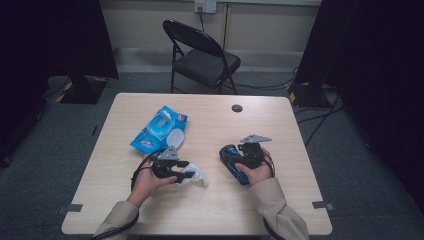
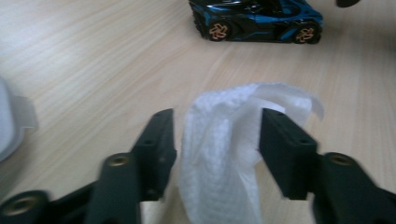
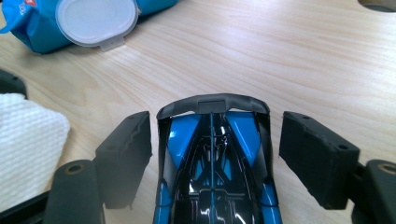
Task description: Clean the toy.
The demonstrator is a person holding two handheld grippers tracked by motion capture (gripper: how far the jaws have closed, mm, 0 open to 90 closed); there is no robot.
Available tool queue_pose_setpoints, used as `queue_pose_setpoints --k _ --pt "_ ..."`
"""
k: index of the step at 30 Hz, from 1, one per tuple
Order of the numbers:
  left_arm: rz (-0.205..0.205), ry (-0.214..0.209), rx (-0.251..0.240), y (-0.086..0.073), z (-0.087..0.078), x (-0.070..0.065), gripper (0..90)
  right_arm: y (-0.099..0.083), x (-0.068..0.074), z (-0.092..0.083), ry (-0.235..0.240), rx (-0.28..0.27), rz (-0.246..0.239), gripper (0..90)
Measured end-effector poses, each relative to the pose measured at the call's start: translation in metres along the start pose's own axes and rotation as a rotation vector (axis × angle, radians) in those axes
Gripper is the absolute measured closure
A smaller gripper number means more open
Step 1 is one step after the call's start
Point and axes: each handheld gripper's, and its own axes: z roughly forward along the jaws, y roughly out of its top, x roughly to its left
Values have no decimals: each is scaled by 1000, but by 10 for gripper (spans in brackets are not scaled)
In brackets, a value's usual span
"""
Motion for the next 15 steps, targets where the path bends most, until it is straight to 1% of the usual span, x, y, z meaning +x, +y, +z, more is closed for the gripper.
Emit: queue_pose_setpoints --k 3,4,5,6,7,8,9,11,12,14,15 --pt "4 5 3 2 -5 0 333 -1 -1 -8 8 -12 -2 227" --pt "-1 5 5 4 -7 -1 302 -2 -1 -10 8 -14 -6 225" --pt "4 8 2 5 -10 -1 288 -3 -1 -14 6 -15 -7 222" --pt "0 4 2 6 -13 -1 277 -3 -1 -18 8 -23 -4 214" --pt "-5 3 5 6 -15 -2 251 -4 -2 -21 6 -24 -9 209" --pt "0 7 9 7 -19 -2 235 -6 -2 -25 5 -21 -21 209" --pt "0 4 10 6 -22 -3 233 -7 -3 -29 15 -14 -21 208" --pt "7 11 18 4 -28 -4 219 -11 -5 -38 16 -20 -26 206" --pt "5 10 20 2 -32 -5 213 -13 -6 -43 15 -21 -32 201" --pt "4 22 19 -3 -39 -4 200 -18 -9 -51 22 -20 -35 195" --pt "-4 26 21 -6 -42 -3 195 -21 -10 -55 18 -19 -33 194"
